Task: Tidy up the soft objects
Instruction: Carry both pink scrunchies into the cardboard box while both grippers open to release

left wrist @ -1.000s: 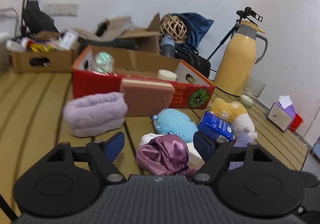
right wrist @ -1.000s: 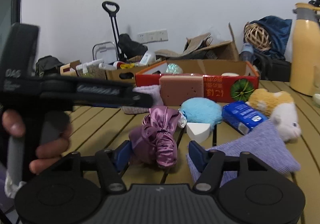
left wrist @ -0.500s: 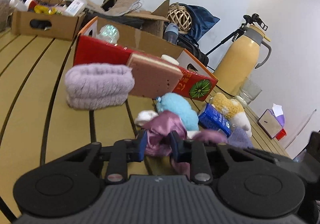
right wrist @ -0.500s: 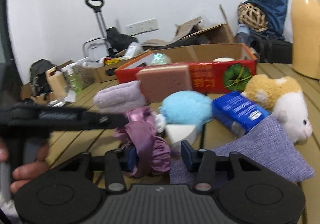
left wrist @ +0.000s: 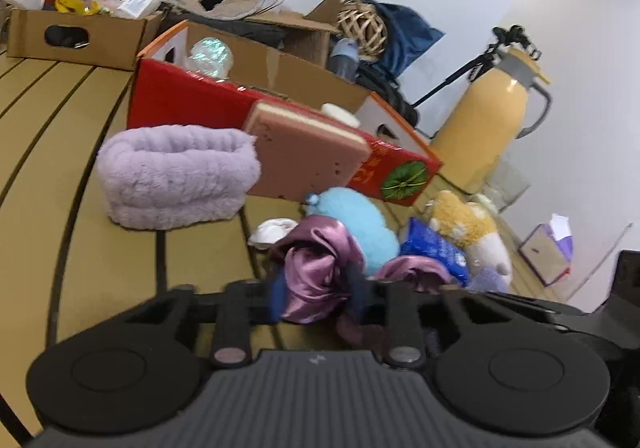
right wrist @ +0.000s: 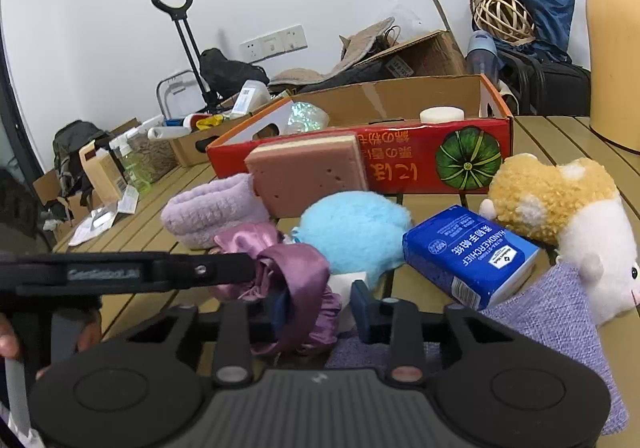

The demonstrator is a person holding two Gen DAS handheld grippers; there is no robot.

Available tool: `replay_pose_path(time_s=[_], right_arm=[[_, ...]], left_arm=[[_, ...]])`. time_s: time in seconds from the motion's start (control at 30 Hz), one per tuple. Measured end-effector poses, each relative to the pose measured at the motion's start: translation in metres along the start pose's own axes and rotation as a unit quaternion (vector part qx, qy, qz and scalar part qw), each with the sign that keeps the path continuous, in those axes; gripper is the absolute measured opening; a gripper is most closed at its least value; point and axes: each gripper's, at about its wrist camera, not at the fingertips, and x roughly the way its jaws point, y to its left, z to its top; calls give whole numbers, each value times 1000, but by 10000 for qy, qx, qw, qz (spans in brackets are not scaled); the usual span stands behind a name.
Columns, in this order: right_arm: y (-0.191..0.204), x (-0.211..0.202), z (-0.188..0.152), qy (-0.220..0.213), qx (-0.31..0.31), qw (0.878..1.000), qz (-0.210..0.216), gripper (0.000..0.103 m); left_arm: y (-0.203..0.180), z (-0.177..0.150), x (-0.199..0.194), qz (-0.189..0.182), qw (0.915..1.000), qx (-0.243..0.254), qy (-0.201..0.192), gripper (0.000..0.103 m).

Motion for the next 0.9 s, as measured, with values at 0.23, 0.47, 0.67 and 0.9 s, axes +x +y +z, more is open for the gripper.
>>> replay_pose_path(time_s=[0.23, 0.47, 0.67, 0.9], right_arm=[[4, -23, 2, -254, 121, 9996, 76, 18], [32, -92, 7, -758, -155, 9969, 130, 17], [65, -178, 1, -1384, -411, 9893, 201, 16], [107, -288, -33, -2007, -787, 9759, 347, 15]], left_arm=[[-25, -6, -37, -51, 9995, 15, -324, 13], [-90, -17, -120, 92, 9946, 455, -928, 13], [-146, -41, -201, 167, 9859, 785, -1471, 13], [-196, -92, -296, 61, 9739, 1104, -1980, 13]])
